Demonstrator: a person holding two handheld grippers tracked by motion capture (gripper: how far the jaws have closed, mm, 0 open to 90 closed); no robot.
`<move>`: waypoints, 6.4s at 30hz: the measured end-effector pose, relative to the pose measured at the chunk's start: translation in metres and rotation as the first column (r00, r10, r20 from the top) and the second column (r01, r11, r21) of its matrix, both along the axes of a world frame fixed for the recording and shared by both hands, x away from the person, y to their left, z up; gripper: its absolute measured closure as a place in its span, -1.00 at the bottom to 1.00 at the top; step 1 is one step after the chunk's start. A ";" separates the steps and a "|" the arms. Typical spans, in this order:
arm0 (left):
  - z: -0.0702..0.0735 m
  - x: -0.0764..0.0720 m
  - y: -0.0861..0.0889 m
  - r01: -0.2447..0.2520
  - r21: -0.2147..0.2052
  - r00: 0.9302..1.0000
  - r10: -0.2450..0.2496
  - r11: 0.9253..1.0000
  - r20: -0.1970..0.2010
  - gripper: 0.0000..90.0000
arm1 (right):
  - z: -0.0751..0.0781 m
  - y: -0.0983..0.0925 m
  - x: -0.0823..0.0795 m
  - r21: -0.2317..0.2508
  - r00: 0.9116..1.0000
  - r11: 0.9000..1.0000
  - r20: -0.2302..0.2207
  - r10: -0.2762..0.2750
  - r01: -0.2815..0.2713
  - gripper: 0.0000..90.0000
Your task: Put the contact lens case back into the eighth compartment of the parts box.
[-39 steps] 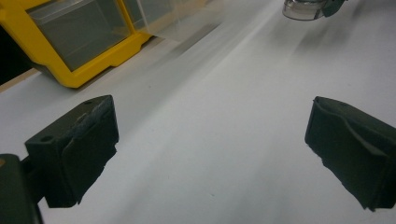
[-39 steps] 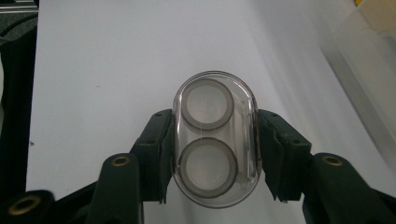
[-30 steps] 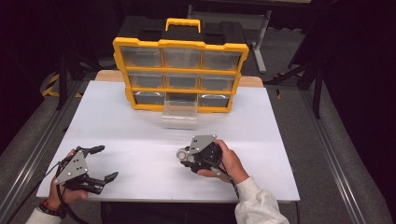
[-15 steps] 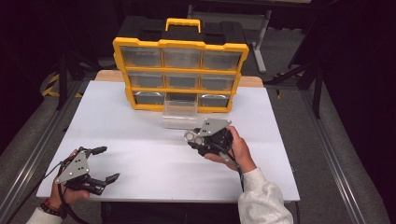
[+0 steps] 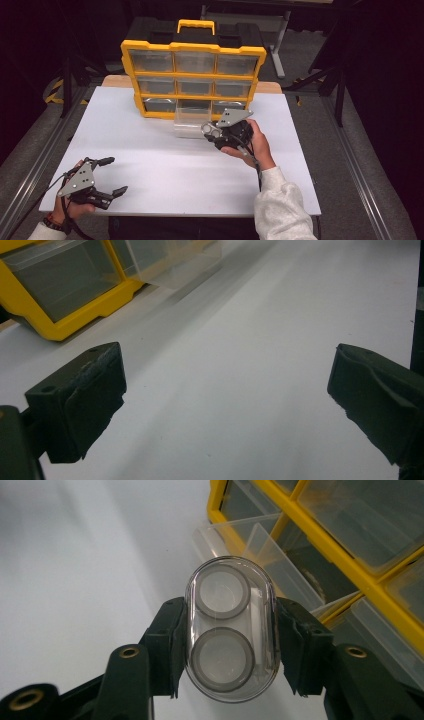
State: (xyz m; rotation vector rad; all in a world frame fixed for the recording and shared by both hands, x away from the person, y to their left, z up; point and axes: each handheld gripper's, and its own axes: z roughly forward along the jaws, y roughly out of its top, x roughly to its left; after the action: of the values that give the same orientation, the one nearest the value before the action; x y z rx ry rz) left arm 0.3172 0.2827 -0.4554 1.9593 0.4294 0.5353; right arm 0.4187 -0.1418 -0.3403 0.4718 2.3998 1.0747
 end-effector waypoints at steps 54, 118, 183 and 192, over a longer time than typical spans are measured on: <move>0.001 -0.001 0.006 0.002 -0.033 1.000 -0.003 0.999 -0.009 -0.92 | -0.012 0.043 0.084 -0.076 0.993 0.995 -0.094 -0.065 0.058 0.10; 0.000 -0.001 0.003 -0.008 -0.021 1.000 0.008 1.000 -0.014 -0.91 | 0.018 0.032 0.028 0.045 0.988 0.993 0.101 -0.116 0.112 -0.36; -0.001 -0.001 0.000 -0.030 0.000 1.000 0.030 1.000 -0.003 -0.92 | -0.017 0.005 -0.041 0.082 0.948 0.977 0.239 -0.212 0.198 -0.72; -0.001 -0.001 0.000 -0.032 0.003 0.999 0.032 0.999 -0.004 -0.92 | -0.020 -0.004 -0.049 0.083 0.949 0.977 0.236 -0.208 0.194 -0.72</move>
State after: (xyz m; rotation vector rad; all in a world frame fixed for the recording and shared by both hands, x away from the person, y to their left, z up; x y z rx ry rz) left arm 0.3166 0.2823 -0.4563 1.9594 0.4632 0.5523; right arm 0.3697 -0.1454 -0.3603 0.5576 2.0628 1.0480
